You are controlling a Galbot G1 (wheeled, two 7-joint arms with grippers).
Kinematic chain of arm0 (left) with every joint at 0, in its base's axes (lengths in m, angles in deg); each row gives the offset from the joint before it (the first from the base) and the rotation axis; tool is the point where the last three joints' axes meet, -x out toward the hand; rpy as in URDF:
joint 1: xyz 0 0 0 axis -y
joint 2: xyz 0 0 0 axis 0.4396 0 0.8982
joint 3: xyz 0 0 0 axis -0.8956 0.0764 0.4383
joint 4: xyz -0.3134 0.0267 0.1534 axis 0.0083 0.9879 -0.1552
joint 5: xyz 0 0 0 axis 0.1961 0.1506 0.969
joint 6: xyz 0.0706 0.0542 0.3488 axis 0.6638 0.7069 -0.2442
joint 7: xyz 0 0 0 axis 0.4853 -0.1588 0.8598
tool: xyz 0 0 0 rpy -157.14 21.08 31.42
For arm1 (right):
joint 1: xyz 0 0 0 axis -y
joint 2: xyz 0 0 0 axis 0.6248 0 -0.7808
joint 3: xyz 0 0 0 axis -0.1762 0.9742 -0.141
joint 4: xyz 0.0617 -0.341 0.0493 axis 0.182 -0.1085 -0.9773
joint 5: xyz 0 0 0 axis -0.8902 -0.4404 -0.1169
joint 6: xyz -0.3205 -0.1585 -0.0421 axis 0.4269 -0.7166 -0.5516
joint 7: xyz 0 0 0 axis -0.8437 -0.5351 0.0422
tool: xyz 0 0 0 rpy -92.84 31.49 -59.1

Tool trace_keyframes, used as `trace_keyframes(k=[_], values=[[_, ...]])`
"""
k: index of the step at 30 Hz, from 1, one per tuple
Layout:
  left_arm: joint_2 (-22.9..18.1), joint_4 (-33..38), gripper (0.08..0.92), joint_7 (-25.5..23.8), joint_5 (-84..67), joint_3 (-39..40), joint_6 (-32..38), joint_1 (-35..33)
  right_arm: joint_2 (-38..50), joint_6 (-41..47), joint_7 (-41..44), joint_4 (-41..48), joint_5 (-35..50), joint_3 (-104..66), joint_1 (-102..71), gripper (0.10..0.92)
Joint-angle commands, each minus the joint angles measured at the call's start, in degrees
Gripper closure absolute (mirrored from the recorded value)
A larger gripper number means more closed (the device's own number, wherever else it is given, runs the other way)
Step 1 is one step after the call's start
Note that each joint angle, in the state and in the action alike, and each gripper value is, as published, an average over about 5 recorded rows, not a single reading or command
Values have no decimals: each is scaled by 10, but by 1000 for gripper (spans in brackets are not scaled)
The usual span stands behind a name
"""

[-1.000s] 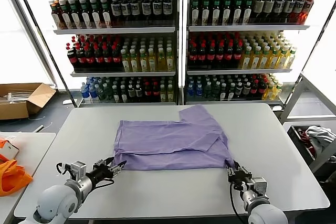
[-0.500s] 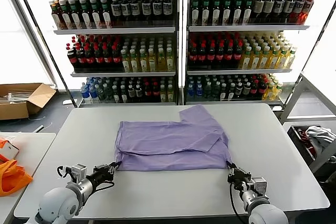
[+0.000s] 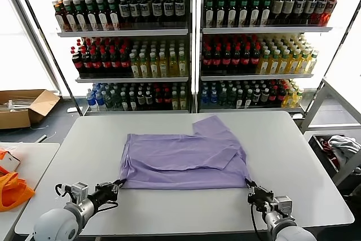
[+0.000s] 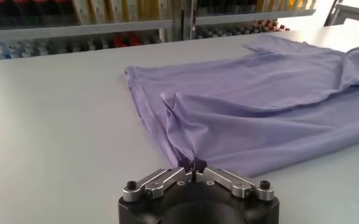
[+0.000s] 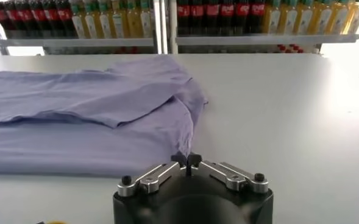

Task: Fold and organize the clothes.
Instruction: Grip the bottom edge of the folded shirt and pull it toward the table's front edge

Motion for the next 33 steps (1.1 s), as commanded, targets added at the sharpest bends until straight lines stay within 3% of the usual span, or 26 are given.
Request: trace_keyframes(k=[1, 11, 21, 28, 33], values=[[2, 55, 913, -1, 7, -49, -1, -82, 5, -1, 1, -38, 1, -10, -47, 903], [-44, 142, 911, -10, 39, -135, -1, -229, -14, -4, 4, -102, -43, -17, -137, 903], [-58, 164, 898, -17, 96, -163, 0, -263, -18, -9, 9, -125, -62, -15, -173, 894], [-45, 164, 733, -11, 94, -179, 0, -247, -8, -27, 9, -125, -30, -32, -164, 726], [-8, 166, 594, -15, 57, -225, 6, -257, 18, -33, 19, -125, 65, -81, -99, 579]])
